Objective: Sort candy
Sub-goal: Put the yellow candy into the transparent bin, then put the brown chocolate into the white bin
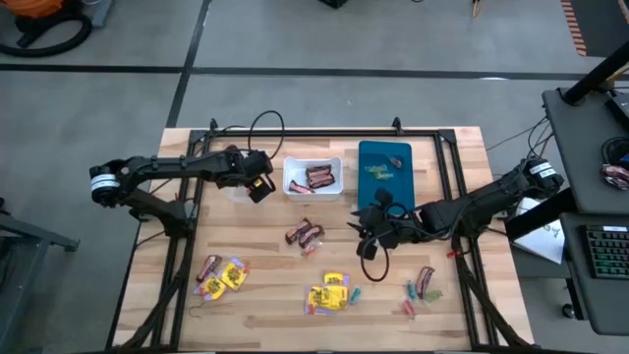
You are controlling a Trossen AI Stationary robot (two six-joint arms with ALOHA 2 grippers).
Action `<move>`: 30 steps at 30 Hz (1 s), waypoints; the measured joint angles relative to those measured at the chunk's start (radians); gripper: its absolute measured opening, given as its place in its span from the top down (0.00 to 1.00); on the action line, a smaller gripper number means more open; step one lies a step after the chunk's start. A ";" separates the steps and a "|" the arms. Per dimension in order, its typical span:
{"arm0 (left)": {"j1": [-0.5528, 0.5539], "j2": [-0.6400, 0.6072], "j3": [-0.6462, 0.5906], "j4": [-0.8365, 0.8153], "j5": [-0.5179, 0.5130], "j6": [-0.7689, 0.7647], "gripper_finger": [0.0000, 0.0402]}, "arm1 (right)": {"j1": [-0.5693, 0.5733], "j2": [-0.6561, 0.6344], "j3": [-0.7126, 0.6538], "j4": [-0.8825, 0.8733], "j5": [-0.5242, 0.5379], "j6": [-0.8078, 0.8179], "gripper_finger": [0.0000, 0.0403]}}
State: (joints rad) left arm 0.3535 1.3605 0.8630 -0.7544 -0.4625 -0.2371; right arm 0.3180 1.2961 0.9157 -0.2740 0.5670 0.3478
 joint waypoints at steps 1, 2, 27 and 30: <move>0.000 0.000 0.000 0.002 0.000 0.000 1.00 | 0.000 0.000 0.000 0.000 -0.018 0.013 0.65; 0.000 0.000 0.000 0.000 0.000 0.000 0.99 | 0.000 0.000 0.000 0.000 -0.030 0.030 0.64; -0.016 -0.001 0.099 -0.127 0.008 -0.013 0.60 | 0.002 0.000 0.000 -0.030 -0.457 0.350 0.57; -0.046 -0.006 0.138 -0.123 0.073 -0.010 0.60 | 0.002 0.000 0.000 -0.085 -0.562 0.445 0.58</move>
State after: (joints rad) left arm 0.3076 1.3549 1.0009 -0.8778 -0.3895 -0.2471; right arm 0.3203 1.2961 0.9161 -0.3587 0.0054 0.7933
